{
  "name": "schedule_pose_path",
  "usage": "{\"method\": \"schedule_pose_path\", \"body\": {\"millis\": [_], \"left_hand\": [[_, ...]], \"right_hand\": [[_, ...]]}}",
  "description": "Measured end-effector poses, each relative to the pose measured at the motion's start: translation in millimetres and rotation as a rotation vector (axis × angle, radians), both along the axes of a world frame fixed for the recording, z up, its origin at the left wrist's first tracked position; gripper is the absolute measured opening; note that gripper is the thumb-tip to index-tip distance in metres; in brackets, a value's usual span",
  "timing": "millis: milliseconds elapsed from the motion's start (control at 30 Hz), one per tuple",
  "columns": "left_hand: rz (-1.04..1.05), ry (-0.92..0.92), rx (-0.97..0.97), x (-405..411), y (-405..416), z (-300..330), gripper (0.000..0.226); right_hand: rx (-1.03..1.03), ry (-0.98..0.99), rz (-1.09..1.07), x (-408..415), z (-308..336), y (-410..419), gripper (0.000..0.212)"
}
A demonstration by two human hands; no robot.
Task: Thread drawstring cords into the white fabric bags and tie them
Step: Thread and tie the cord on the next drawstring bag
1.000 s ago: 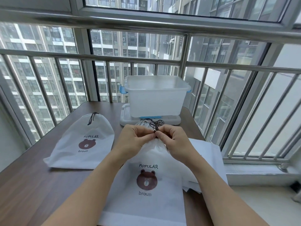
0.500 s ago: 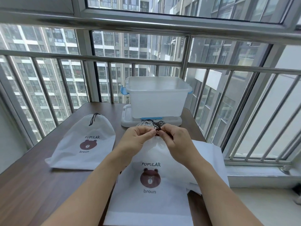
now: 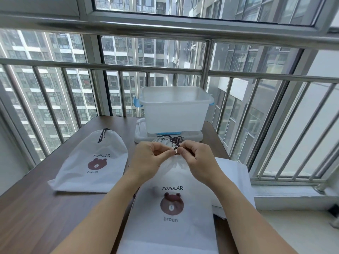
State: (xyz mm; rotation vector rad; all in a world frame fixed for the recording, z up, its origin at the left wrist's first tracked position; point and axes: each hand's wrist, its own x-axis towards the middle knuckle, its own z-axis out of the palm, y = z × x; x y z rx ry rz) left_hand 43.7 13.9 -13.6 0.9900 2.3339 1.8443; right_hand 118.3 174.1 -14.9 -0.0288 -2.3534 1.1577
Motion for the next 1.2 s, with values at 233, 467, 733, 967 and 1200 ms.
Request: {"method": "schedule_pose_path", "body": {"millis": [233,467,733,967,1200], "left_hand": [[0.057,0.291,-0.067,-12.5,-4.4,-3.3,0.008],[-0.023,0.091,0.036,-9.5,-1.3,-2.9,0.009],[-0.093,-0.490,0.115,-5.2,-3.1,7.4,0.023],[0.340,0.434,0.094,-2.0,-7.2,3.7,0.015],[0.086,0.687,0.053,7.2,-1.9,1.4,0.023]], "right_hand": [[0.004,0.028,-0.037,1.2,3.3,2.8,0.023],[0.021,-0.005,0.007,1.1,2.2,-0.2,0.022],[0.007,0.016,-0.015,2.0,4.5,0.2,0.026],[-0.004,-0.004,0.003,2.9,6.6,-2.8,0.034],[-0.058,-0.037,0.063,0.1,2.7,-2.9,0.021]]}}
